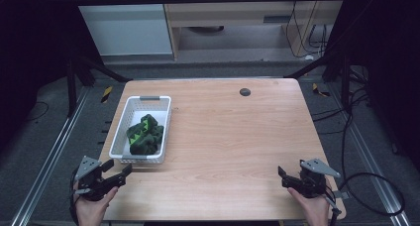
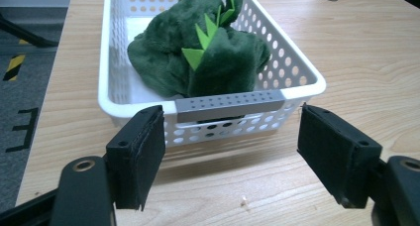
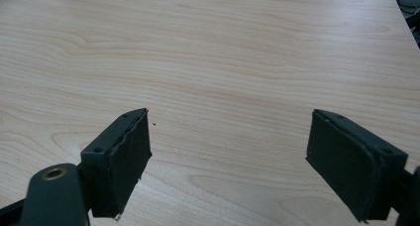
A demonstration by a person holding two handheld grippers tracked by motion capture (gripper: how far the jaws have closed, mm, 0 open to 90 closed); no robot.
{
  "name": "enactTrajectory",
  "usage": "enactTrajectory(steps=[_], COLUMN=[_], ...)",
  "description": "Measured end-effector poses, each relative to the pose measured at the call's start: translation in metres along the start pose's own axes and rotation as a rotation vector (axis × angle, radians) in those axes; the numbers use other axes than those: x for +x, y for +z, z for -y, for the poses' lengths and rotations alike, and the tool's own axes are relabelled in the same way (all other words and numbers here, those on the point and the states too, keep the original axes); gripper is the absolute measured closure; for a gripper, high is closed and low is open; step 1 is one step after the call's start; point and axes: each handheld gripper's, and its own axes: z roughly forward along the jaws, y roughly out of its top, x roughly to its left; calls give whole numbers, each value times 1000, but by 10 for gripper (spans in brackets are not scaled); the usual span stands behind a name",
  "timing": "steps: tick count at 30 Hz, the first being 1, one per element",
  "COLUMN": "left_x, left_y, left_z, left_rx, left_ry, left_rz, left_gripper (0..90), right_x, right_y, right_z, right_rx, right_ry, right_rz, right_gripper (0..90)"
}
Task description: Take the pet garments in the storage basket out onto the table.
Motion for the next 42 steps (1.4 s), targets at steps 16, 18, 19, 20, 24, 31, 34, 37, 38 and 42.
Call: enactTrajectory(steps=[16,18,19,20,24,31,34,37,38,42], left_x=[-8,-8,-7,-7,-7,-6,-5,-4,-4,-1], left_y=[-3,-3,-2,-2,0,5,9,14,15,22], left_z=[-25,-29,-34,-34,-42,-52,-56,-61,-62,-71], left_rx=[-24,-31,-32,-32,-36,-29,-27,-27,-26,-9], left_ry=[42,48,54,54,59,68,67,64,64,66], left_rz=[17,18,22,22,31,39,42,42,42,31], left_gripper=[248,245,245,244,243,239,239,238,237,231], right_x=[5,5,5,5,5,7,6,6,6,6], right_y=[3,3,3,3,4,3,4,5,5,6], right_z=[0,1,1,1,2,1,1,1,1,1], right_rx=[10,9,15,15,16,16,13,17,21,25], right_ry=[-42,-42,-41,-41,-51,-53,-62,-64,-65,-71], right_rz=[-4,-5,-7,-7,-9,-21,-19,-20,-20,-25], right_gripper=[187,187,185,185,181,178,176,173,173,173])
